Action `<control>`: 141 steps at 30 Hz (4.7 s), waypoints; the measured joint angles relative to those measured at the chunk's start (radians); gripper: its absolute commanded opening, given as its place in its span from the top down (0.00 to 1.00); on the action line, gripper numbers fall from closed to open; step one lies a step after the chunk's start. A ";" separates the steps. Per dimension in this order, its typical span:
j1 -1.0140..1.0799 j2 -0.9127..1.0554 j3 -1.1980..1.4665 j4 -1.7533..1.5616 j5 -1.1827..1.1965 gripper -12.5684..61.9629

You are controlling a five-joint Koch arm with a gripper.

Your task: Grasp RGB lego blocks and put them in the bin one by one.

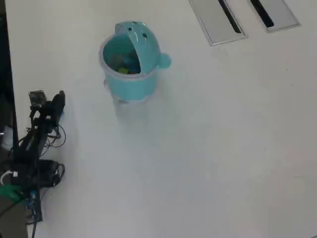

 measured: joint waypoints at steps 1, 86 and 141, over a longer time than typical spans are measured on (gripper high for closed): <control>-0.003 -0.009 0.002 0.000 -0.012 0.39; -0.078 -0.330 -0.005 -0.086 0.110 0.69; 0.479 -0.896 -1.275 -0.104 0.466 0.66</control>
